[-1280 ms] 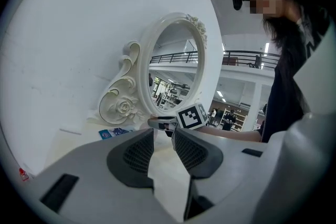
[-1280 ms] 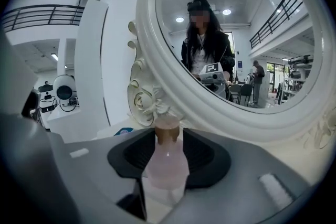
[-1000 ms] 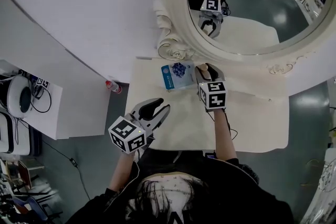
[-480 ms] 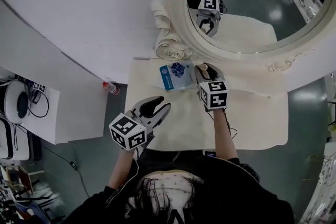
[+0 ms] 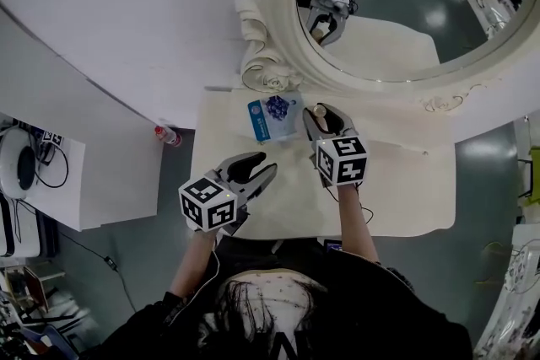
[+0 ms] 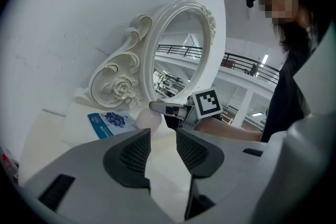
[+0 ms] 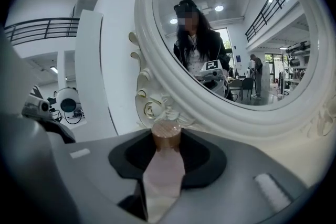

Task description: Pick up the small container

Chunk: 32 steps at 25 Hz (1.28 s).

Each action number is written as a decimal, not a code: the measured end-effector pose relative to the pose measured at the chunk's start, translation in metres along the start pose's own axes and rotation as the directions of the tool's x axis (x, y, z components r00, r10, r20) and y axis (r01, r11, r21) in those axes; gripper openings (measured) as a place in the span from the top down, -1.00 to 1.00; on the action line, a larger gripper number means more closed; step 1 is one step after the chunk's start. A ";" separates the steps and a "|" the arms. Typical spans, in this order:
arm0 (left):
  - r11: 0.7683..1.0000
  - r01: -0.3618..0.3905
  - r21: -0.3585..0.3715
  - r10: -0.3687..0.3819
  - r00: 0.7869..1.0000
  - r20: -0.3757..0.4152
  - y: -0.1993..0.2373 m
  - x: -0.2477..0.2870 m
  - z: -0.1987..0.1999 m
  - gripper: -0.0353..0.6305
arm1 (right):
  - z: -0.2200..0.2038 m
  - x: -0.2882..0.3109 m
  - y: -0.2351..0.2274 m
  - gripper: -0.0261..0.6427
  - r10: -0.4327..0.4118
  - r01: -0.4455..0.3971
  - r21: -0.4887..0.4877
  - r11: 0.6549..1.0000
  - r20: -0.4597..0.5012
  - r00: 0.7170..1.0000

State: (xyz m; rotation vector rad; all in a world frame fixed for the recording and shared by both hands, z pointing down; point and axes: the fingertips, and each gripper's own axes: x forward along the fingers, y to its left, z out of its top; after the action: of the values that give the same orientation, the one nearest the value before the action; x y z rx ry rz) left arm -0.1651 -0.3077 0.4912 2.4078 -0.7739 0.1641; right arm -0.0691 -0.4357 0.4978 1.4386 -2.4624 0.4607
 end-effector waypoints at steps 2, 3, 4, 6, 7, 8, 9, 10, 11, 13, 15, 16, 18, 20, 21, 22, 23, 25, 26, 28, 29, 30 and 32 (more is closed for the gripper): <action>0.999 0.020 -0.040 -0.021 1.000 -0.003 -0.001 0.007 -0.006 0.47 | 0.004 -0.007 0.008 0.49 0.023 -0.023 0.005 1.000 0.000 1.000; 0.998 0.029 -0.055 -0.030 1.000 -0.008 -0.001 0.011 -0.008 0.46 | 0.005 -0.011 0.012 0.49 0.035 -0.035 0.006 0.999 -0.002 0.999; 0.997 0.037 -0.067 -0.038 0.999 -0.013 -0.001 0.014 -0.012 0.46 | 0.007 -0.014 0.015 0.49 0.045 -0.045 0.004 0.999 -0.003 0.999; 0.996 0.046 -0.079 -0.048 0.998 -0.028 -0.002 0.020 -0.018 0.45 | 0.011 -0.022 0.023 0.49 0.065 -0.065 -0.003 0.998 -0.002 0.998; 0.996 0.047 -0.081 -0.050 0.998 -0.037 -0.003 0.023 -0.021 0.44 | 0.013 -0.026 0.027 0.49 0.075 -0.075 -0.005 0.997 -0.001 0.997; 0.995 0.048 -0.083 -0.052 0.998 -0.044 -0.003 0.025 -0.024 0.43 | 0.014 -0.030 0.031 0.49 0.085 -0.085 -0.008 0.996 0.001 0.996; 0.995 0.049 -0.085 -0.053 0.997 -0.051 -0.004 0.028 -0.027 0.41 | 0.016 -0.033 0.034 0.49 0.095 -0.095 -0.011 0.995 0.003 0.995; 0.995 0.049 -0.087 -0.054 0.997 -0.056 -0.004 0.030 -0.030 0.40 | 0.017 -0.037 0.037 0.49 0.105 -0.105 -0.015 0.994 0.004 0.994; 0.995 0.050 -0.090 -0.055 0.997 -0.061 -0.005 0.032 -0.032 0.39 | 0.019 -0.041 0.040 0.49 0.113 -0.113 -0.019 0.993 0.005 0.994; 0.994 0.051 -0.094 -0.058 0.996 -0.067 -0.007 0.036 -0.035 0.36 | 0.021 -0.048 0.046 0.49 0.128 -0.127 -0.025 0.992 0.006 0.992; 0.994 0.057 -0.098 -0.064 0.995 -0.071 -0.010 0.039 -0.037 0.33 | 0.022 -0.055 0.051 0.49 0.143 -0.143 -0.029 0.989 0.006 0.990; 0.993 0.061 -0.099 -0.069 0.995 -0.074 -0.012 0.041 -0.038 0.31 | 0.023 -0.058 0.054 0.49 0.152 -0.151 -0.032 0.988 0.007 0.988; 0.992 0.073 -0.100 -0.081 0.993 -0.081 -0.018 0.045 -0.041 0.29 | 0.024 -0.065 0.060 0.49 0.170 -0.170 -0.039 0.985 0.010 0.985; 0.992 0.085 -0.099 -0.093 0.992 -0.086 -0.024 0.049 -0.044 0.26 | 0.026 -0.072 0.065 0.49 0.189 -0.188 -0.047 0.981 0.013 0.982; 0.991 0.090 -0.097 -0.099 0.991 -0.086 -0.028 0.051 -0.045 0.26 | 0.026 -0.076 0.068 0.49 0.199 -0.198 -0.051 0.979 0.014 0.980; 0.991 0.095 -0.095 -0.103 0.991 -0.085 -0.031 0.053 -0.046 0.26 | 0.026 -0.079 0.070 0.49 0.208 -0.207 -0.054 0.977 0.015 0.978; 0.991 0.099 -0.093 -0.106 0.991 -0.082 -0.034 0.054 -0.046 0.26 | 0.027 -0.083 0.072 0.49 0.217 -0.215 -0.057 0.975 0.015 0.976; 0.991 0.103 -0.090 -0.110 0.991 -0.076 -0.039 0.057 -0.045 0.26 | 0.027 -0.091 0.076 0.49 0.233 -0.232 -0.062 0.971 0.015 0.972; 0.991 0.103 -0.088 -0.110 0.991 -0.073 -0.042 0.058 -0.045 0.26 | 0.027 -0.095 0.078 0.49 0.241 -0.240 -0.064 0.969 0.015 0.970; 0.991 0.106 -0.082 -0.112 0.991 -0.067 -0.048 0.061 -0.045 0.26 | 0.026 -0.103 0.082 0.49 0.259 -0.257 -0.069 0.964 0.015 0.966; 0.991 0.111 -0.075 -0.116 0.991 -0.063 -0.051 0.062 -0.044 0.26 | 0.026 -0.106 0.083 0.49 0.268 -0.266 -0.071 0.961 0.014 0.963; 0.991 0.120 -0.068 -0.124 0.991 -0.057 -0.056 0.063 -0.044 0.26 | 0.025 -0.109 0.084 0.49 0.275 -0.273 -0.074 0.959 0.013 0.961; 0.988 0.142 -0.053 -0.144 0.989 -0.040 -0.066 0.065 -0.042 0.26 | 0.024 -0.114 0.085 0.49 0.287 -0.285 -0.083 0.955 0.009 0.958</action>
State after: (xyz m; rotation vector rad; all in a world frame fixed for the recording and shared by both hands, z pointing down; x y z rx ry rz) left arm -0.0716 -0.2725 0.5105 2.3934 -0.5760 0.1374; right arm -0.0897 -0.3148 0.4214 1.0641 -2.6853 0.3972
